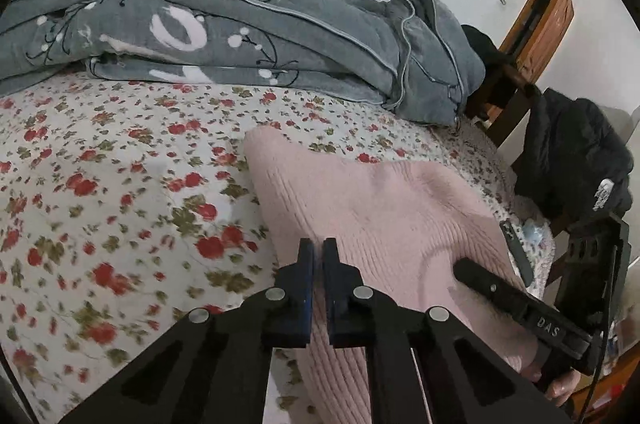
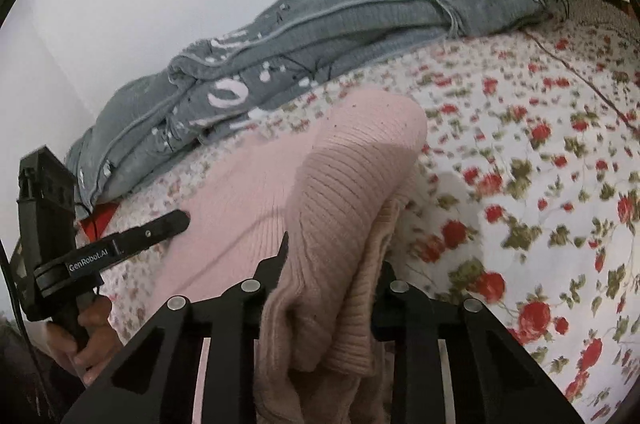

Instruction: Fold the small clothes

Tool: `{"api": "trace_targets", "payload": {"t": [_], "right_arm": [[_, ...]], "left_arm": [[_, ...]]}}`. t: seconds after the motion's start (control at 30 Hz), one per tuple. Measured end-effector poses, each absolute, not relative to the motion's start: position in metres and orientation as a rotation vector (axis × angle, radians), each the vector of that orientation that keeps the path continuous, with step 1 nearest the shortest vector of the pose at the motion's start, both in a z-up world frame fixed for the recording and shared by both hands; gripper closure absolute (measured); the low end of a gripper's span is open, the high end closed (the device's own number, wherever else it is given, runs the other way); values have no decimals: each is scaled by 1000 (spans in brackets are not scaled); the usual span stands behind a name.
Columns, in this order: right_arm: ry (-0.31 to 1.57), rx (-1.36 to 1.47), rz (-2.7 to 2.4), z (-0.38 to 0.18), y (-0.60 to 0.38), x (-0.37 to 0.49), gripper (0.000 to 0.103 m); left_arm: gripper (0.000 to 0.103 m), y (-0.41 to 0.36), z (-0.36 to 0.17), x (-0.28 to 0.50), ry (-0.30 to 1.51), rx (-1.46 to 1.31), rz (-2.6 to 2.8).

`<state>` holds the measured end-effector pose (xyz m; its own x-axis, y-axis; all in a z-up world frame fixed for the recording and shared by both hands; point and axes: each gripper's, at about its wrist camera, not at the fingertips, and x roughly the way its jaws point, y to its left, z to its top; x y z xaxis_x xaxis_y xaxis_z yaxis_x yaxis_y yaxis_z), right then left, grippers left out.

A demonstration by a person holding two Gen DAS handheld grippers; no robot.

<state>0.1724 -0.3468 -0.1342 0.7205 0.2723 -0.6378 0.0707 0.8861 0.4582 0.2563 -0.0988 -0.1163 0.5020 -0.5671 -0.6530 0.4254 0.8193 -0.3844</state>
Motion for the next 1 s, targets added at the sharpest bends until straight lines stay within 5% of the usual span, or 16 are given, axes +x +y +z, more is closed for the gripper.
{"api": "trace_targets", "payload": {"t": [0.23,0.4,0.47,0.67,0.8,0.9,1.0], "right_arm": [[819,399,97,-141,-331,188,74],[843,420,109,-154,-348,174,61],[851,412,104,-158,-350,173,53],[865,452,117,-172,-353,180,42],[868,467,132,-178,-352,187,40],[869,498,152,-180,-353,190,42],[853,540,164,-175,-351,189,63]], "left_arm": [[95,-69,-142,270,953,-328,-667],[71,-80,-150,265,980,-327,-713],[54,-90,-154,264,986,-274,-693],[47,-97,-168,269,1008,-290,-682],[49,-102,-175,274,1024,-313,-665],[65,-106,-170,270,987,-300,-650],[71,-106,-159,266,943,-289,-651]]}}
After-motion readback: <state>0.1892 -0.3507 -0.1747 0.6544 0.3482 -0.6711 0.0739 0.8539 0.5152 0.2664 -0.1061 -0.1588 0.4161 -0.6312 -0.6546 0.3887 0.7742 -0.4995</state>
